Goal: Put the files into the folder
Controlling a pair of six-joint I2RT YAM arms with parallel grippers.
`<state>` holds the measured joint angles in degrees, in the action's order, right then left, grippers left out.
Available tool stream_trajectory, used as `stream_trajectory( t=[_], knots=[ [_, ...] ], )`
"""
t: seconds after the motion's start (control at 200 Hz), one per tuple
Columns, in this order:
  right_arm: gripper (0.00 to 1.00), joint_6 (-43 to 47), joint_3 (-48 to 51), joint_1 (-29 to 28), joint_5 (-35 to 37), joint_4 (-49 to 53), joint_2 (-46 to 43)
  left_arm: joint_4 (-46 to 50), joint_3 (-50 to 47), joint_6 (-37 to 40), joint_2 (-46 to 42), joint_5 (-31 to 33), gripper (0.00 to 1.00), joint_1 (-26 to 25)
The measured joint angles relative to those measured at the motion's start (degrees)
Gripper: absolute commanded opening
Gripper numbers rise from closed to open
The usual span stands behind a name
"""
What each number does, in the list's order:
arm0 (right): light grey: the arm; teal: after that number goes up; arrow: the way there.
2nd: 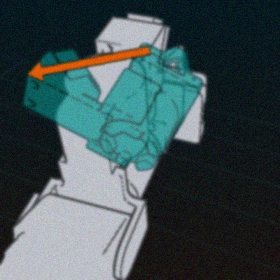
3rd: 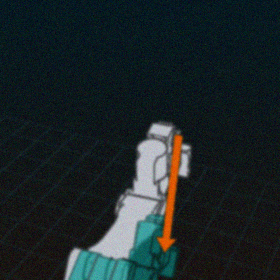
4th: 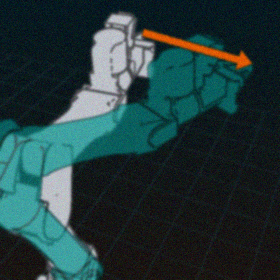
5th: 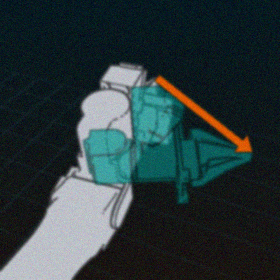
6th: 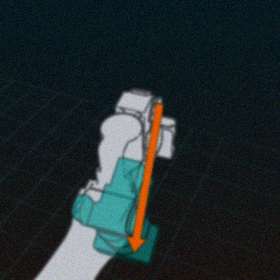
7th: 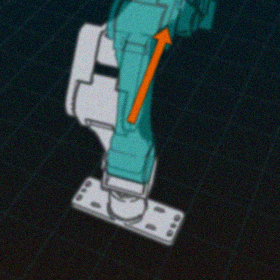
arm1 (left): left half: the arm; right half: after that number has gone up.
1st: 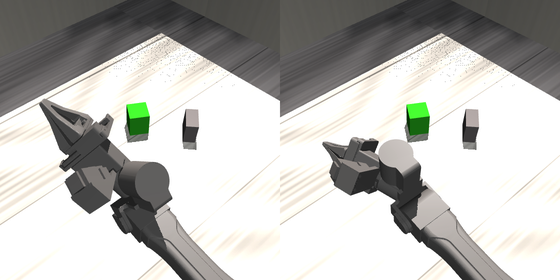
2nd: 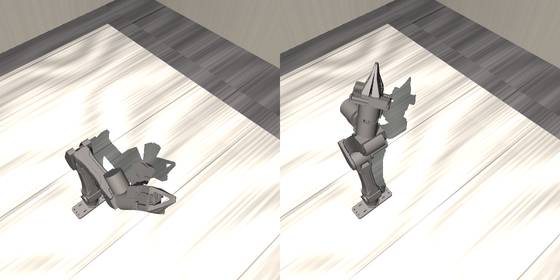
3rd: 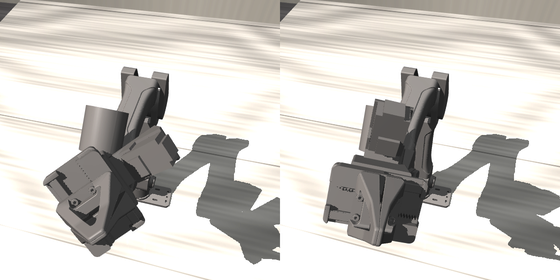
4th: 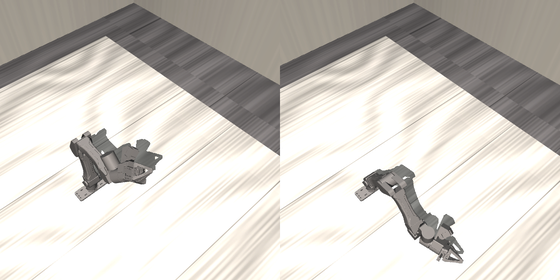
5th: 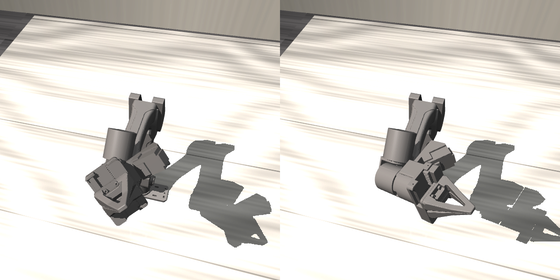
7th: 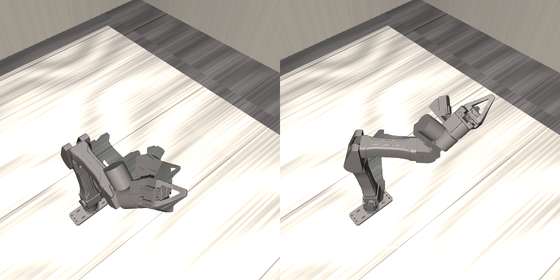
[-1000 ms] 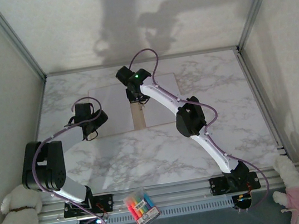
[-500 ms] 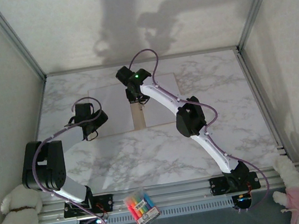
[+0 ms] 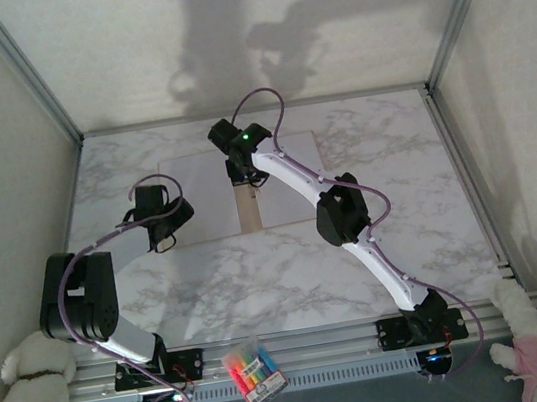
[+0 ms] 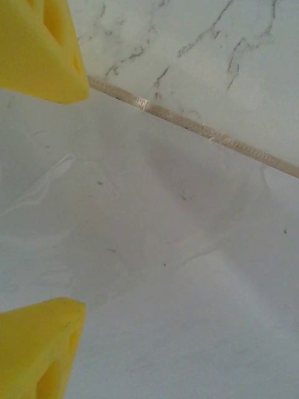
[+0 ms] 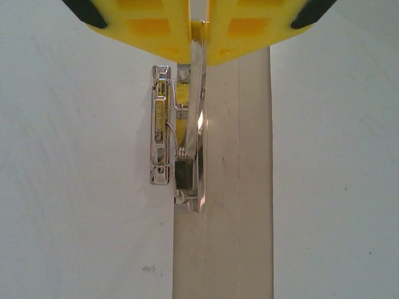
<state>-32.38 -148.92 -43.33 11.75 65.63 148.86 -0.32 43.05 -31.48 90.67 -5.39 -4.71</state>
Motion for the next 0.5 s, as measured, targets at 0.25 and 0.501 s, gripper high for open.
stream_trajectory(
  t=[0.25,0.501],
  knots=[
    [0.1,0.87,1.03,-0.11,0.04,0.0,0.0,0.15,0.0,0.0,0.2,-0.22,0.81,0.0],
    [0.09,1.57,2.69,-0.33,0.11,-0.09,0.0,0.15,0.02,0.0,0.2,-0.81,0.81,0.0]
  ],
)
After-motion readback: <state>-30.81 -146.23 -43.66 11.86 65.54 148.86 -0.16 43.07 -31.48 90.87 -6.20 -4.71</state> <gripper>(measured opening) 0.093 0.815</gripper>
